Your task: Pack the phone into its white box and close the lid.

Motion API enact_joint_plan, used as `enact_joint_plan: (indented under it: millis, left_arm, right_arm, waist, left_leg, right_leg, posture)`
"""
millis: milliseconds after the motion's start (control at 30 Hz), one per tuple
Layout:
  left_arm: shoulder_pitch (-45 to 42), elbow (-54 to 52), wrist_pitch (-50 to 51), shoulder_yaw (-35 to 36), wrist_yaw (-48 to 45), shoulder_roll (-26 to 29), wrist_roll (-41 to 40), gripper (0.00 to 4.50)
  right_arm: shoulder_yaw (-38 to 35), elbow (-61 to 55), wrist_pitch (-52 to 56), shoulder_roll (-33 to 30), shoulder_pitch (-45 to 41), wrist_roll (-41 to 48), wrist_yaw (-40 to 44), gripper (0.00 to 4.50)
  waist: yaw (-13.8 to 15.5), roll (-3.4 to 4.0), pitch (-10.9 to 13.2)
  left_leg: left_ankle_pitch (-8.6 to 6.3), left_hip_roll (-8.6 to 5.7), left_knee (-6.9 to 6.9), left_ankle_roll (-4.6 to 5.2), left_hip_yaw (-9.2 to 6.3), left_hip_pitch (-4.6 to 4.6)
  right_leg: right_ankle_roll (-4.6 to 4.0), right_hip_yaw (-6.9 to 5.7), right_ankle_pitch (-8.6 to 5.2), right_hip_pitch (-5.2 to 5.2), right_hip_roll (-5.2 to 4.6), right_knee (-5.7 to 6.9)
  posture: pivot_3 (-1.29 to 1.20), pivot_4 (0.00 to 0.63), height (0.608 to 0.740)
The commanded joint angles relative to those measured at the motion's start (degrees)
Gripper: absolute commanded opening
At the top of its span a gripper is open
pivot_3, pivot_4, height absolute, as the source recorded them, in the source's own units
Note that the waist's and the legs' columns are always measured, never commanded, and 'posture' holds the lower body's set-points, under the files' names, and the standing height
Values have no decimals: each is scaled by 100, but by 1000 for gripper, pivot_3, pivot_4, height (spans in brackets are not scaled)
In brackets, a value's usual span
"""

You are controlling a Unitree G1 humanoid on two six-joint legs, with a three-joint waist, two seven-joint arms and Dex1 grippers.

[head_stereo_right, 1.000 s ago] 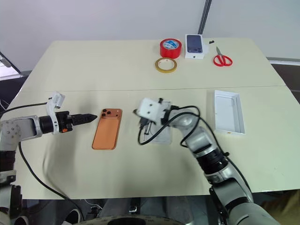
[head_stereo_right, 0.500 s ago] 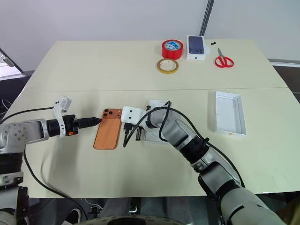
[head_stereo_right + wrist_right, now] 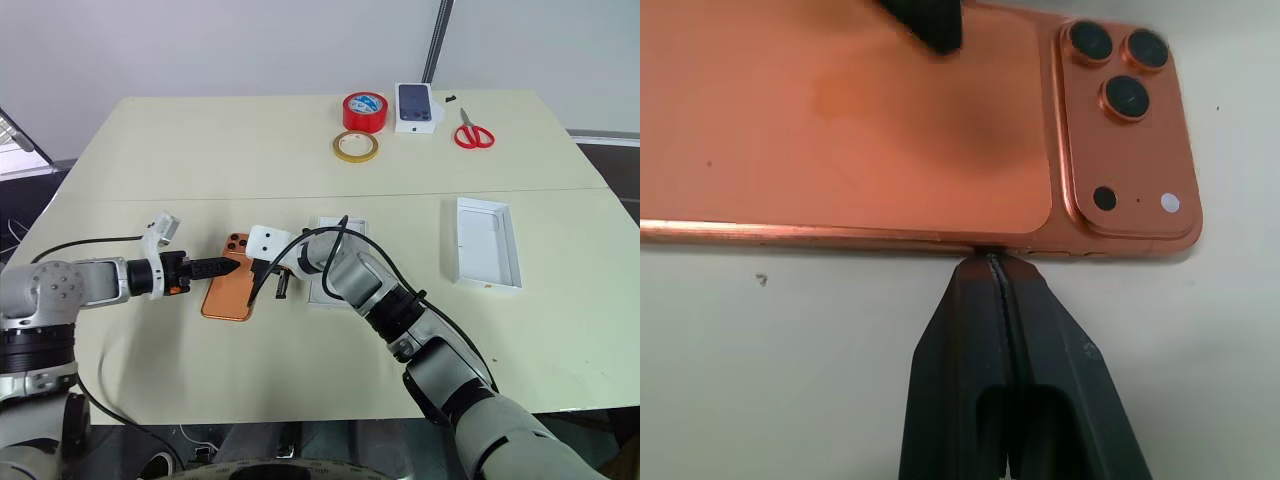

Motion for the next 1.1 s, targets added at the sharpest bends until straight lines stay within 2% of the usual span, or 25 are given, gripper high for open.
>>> enact_joint_plan:
  millis: [33,133,233,400,600,967,1067,1100]
  left_arm:
    - [131,-45,652,-332,19,-397,-275,3829]
    - [110,-182,700,-337,71,-478,-263,3829]
    - [-37,108,595,-44,343,-596,-44,3829]
    - [-43,237,549,128,260,-386,-68,3829]
    - [-48,304,639,306,283,-298,-142,986]
    - [-86,486,945,771,336,-455,-349,986]
    - [-149,614,1031,1044,400,-568,-370,137]
    - [-162,647,1050,1112,432,-595,-374,45]
  right_arm:
    - [100,49,-119,121,40,29,11,38]
    - [85,59,-150,79,76,15,-3,38]
    - [90,41,-212,56,88,-16,-36,38]
    - [36,24,-258,46,133,4,-50,38]
    - [44,16,-303,28,178,-25,-64,0]
    - [25,78,-560,34,201,-75,-177,0]
    - [-33,88,-695,36,195,-83,-287,0]
    - [-59,93,-764,40,199,-75,-332,0]
  waist:
    - [1,1,-1]
    - [0,0,-1]
    - [2,0,-1]
    - [-12,0,-1]
    - [-26,-3,2]
    - [-94,-7,8]
    - [-104,-12,9]
    - [-118,-12,10]
  left_leg:
    - [0,-1,0,0,0,0]
    - [0,-1,0,0,0,-1]
    - [0,-1,0,-1,0,-1]
    - [1,-1,0,-2,0,-1]
    - [1,-1,-8,-3,0,-11]
    - [2,0,-11,-6,0,-15]
    - [2,0,-11,-6,0,-16]
    - [2,0,-10,-6,-1,-15]
  right_leg:
    - [0,0,0,0,0,0]
    - [0,0,0,-1,-1,1]
    - [0,0,0,-2,-1,0]
    - [0,0,0,-3,0,0]
    - [0,0,0,-19,0,0]
    - [0,1,0,-23,0,0]
    - [0,1,0,-22,-1,0]
    - [0,0,0,-22,-1,-1]
  posture:
    - [0,150,740]
    - [0,150,740]
    - [0,150,740]
    - [0,150,740]
    - [0,150,740]
    - [0,150,740]
    - [0,150,740]
    - [0,150,740]
